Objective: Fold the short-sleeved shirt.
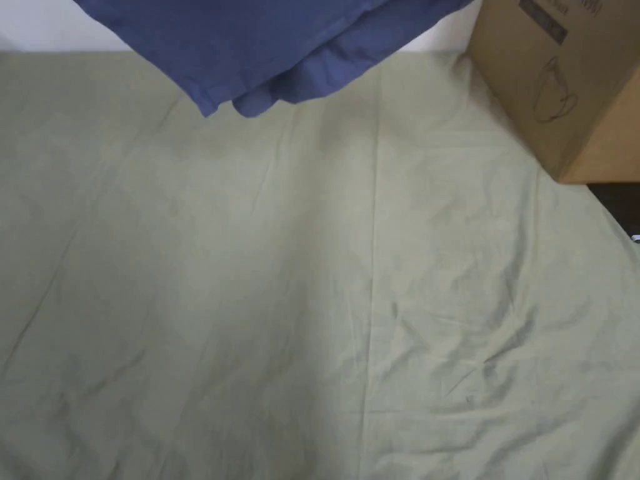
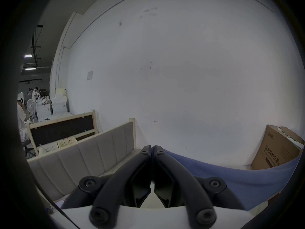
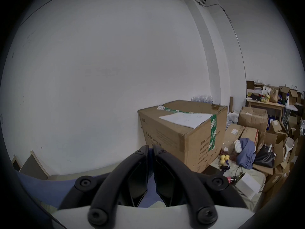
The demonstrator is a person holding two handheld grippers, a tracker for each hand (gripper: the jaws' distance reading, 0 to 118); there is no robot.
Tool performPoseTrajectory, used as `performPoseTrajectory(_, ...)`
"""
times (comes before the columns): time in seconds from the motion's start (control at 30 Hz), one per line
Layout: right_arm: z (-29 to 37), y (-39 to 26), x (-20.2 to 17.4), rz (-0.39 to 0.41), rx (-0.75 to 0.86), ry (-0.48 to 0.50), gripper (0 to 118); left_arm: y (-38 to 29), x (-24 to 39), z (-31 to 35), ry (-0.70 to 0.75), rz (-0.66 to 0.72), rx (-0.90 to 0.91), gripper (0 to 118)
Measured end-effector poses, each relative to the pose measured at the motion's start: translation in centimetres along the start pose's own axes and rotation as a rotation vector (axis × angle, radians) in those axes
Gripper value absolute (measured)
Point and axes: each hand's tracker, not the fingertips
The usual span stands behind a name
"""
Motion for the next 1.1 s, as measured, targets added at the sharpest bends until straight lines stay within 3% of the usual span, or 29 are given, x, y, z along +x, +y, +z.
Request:
performPoseTrajectory(0.2, -3.9, -8.2, 1.7, 0.0, -0.086, -0.012, 4, -9.6, 0.1, -3.2, -0.031, -0.049, -0.164, 0)
performPoseTrajectory(0.33, -4.7, -14.6, 5.4, -0.05, -0.235, 0.025, 4, -16.5, -1.4, -2.5, -0.097, -0.062, -0.271, 0)
performPoseTrajectory(0.43, -3.6, -19.5, 8.6, -0.006, -0.314, 0.021, 4, -21.5, -3.1, -0.4, -0.125, -0.075, -0.365, 0)
performPoseTrajectory(0.83, 9.9, -36.6, 22.3, -0.045, -0.593, -0.005, 4, -38.8, -13.9, 16.4, -0.142, 0.053, -0.691, 0)
performPoseTrajectory(1.1, 17.2, -41.4, 26.9, -0.046, -0.666, -0.001, 4, -44.1, -19.4, 21.4, -0.067, 0.102, -0.783, 0)
